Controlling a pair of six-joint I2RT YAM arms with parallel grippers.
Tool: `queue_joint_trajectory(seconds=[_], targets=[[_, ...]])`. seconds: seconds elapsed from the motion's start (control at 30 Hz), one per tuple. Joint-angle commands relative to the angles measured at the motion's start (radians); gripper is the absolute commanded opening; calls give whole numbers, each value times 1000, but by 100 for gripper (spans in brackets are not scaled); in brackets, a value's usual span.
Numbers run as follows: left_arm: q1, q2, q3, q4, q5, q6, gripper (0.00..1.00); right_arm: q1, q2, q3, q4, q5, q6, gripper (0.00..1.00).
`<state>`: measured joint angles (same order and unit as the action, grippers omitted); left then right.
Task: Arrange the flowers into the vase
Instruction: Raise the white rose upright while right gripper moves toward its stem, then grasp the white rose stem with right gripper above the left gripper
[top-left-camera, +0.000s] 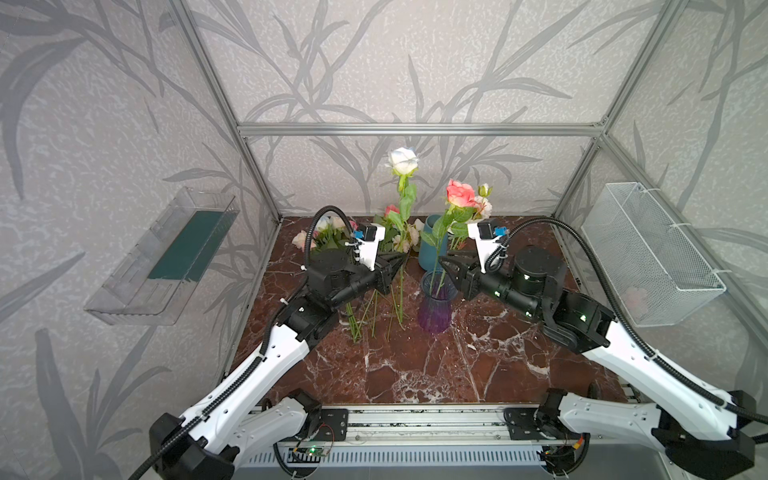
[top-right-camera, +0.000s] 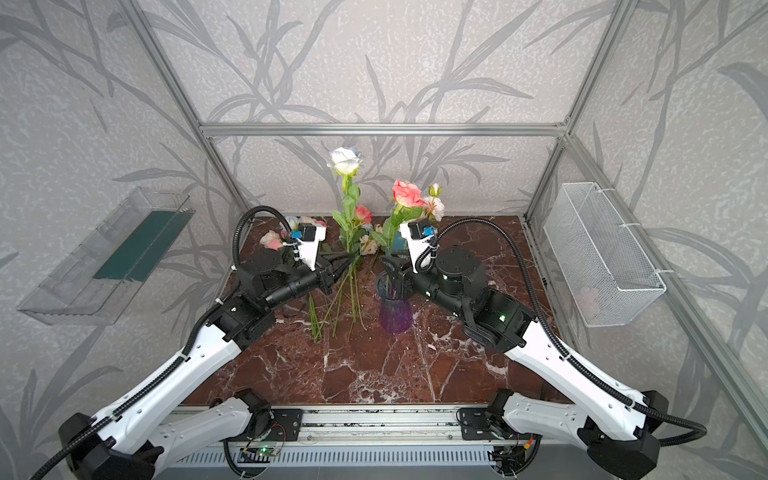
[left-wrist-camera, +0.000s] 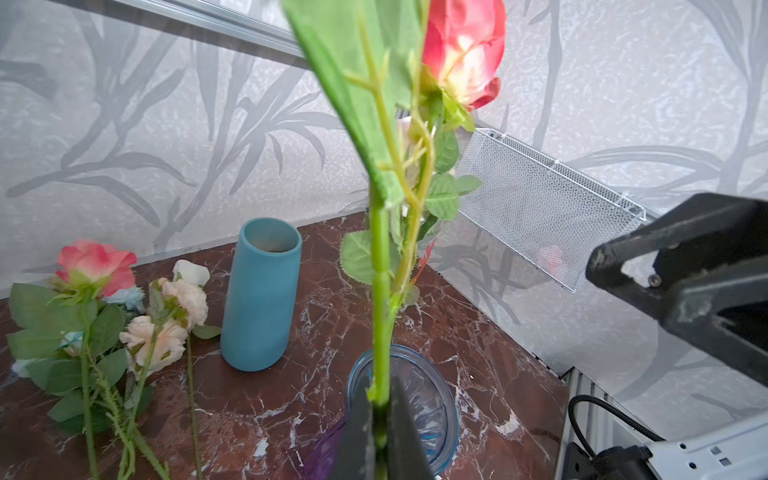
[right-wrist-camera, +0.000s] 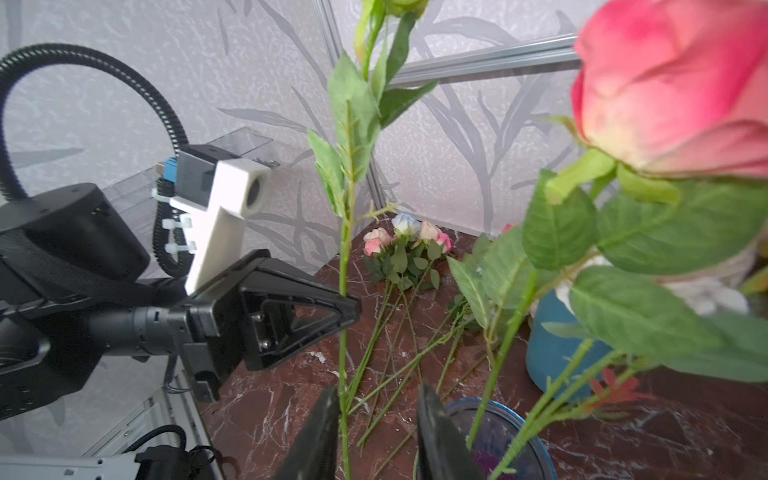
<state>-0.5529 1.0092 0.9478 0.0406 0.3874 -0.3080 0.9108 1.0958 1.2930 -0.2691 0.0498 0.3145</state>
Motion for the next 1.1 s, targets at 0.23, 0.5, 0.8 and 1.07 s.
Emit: queue_joint_trajectory(seconds=[0.23, 0.5, 0.8, 1.07], targets=[[-27, -38, 11, 45, 10, -3, 0, 53, 185, 128, 75, -7, 61, 31], [-34, -43, 11, 48, 14, -14, 0, 53, 284, 189, 101, -7, 54, 30], [-36, -48, 7, 47, 0, -5, 0, 53, 329, 228, 81, 48, 31, 27], [-38, -53, 0, 48, -12, 6, 0, 48, 322, 210, 111, 46, 32, 7]])
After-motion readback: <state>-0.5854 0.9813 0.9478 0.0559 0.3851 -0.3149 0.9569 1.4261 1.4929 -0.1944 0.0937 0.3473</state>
